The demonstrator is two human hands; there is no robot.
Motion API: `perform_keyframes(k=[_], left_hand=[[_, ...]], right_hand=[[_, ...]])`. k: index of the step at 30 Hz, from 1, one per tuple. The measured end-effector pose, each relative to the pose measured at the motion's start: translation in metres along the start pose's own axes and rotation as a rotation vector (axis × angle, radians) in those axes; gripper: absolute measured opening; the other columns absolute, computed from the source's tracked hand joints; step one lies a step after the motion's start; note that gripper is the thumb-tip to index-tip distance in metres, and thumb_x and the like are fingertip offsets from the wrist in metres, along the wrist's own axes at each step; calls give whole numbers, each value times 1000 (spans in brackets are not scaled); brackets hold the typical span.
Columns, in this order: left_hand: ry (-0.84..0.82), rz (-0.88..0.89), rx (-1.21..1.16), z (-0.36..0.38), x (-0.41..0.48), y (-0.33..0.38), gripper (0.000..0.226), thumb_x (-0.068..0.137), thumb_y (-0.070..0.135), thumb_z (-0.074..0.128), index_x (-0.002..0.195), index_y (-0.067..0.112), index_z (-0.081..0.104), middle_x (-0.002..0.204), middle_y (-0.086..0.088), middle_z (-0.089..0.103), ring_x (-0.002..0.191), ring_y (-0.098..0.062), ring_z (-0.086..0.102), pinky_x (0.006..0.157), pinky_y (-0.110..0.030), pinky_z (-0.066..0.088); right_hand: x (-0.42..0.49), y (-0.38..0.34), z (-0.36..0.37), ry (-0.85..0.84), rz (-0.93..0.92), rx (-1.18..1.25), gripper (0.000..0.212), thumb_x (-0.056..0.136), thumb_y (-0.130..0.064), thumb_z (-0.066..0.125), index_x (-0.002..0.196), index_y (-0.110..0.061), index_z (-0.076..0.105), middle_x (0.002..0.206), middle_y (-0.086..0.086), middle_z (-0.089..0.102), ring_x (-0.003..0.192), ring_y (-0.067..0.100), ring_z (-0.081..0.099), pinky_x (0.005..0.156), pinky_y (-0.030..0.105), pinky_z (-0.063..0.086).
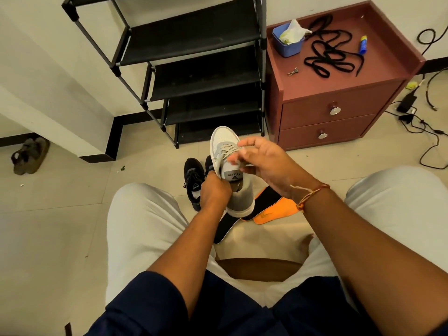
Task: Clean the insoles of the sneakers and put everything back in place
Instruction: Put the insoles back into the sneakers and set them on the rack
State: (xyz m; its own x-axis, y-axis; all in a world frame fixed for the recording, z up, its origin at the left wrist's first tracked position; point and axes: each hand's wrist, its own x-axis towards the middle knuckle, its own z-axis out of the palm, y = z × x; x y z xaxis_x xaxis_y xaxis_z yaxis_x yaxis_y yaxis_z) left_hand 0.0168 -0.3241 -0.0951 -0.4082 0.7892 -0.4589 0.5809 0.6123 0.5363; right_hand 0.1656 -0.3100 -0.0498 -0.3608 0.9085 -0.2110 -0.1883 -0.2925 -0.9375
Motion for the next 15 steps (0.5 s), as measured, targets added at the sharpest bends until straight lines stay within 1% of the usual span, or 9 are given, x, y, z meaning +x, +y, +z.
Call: perform_keyframes(k=[2,3,4,6,8,10,12,13,15], left_hand=[[1,-7,-29,-1,1,-1,37,91,36,56,122,16,57,115,-14,65,100,-36,63,86,-52,57],[4,-8,-41,0,1,-1,41,88,39,59,122,16,57,114,-13,66,99,-35,63,86,-51,57],[12,-6,-50,-1,0,-1,41,88,39,61,122,16,57,114,-12,66,100,-34,63,86,-49,57],[34,15,-47,-1,0,0,39,93,36,62,126,16,55,115,-11,66,102,-33,63,84,-45,55],[57,44,-23,0,1,0,37,96,34,59,128,16,54,118,-11,65,106,-34,62,82,-44,53],[72,68,14,2,1,1,34,99,31,53,129,16,52,120,-13,63,109,-36,61,82,-45,50],[71,87,44,4,-1,1,32,99,28,49,128,15,52,119,-14,63,108,-36,61,82,-45,50],[69,96,59,5,-2,1,30,99,29,49,126,14,52,118,-13,64,106,-36,61,82,-45,50],[69,104,91,6,-3,0,27,100,29,47,122,14,52,115,-13,64,103,-35,62,79,-44,50]], right_hand=[[-3,10,6,-38,-44,-450,15,101,-11,54,114,-14,61,96,-1,76,94,9,71,85,24,53],[-2,15,9,-28,-74,-668,15,99,-12,56,109,-18,65,93,-6,75,92,6,70,87,25,53],[-1,19,10,-8,-99,-855,16,98,-14,57,107,-23,67,94,-8,74,92,6,68,89,27,54],[1,27,14,26,-137,-1097,20,97,-14,58,110,-26,67,103,-2,73,98,15,66,90,32,54],[3,31,16,39,-200,-1237,25,96,-9,57,115,-23,64,113,4,69,103,23,64,90,30,51],[5,31,18,62,-259,-1298,27,95,-6,55,119,-17,62,117,7,65,106,25,61,84,25,43],[8,30,19,65,-215,-1300,30,97,-8,52,126,-15,56,122,8,62,111,25,59,80,22,37],[8,30,20,38,-190,-1314,33,98,-10,51,131,-17,52,123,8,62,110,25,60,80,23,39],[8,33,21,-58,-208,-1366,43,96,-10,55,136,-22,43,115,11,66,96,28,65,73,29,46]])
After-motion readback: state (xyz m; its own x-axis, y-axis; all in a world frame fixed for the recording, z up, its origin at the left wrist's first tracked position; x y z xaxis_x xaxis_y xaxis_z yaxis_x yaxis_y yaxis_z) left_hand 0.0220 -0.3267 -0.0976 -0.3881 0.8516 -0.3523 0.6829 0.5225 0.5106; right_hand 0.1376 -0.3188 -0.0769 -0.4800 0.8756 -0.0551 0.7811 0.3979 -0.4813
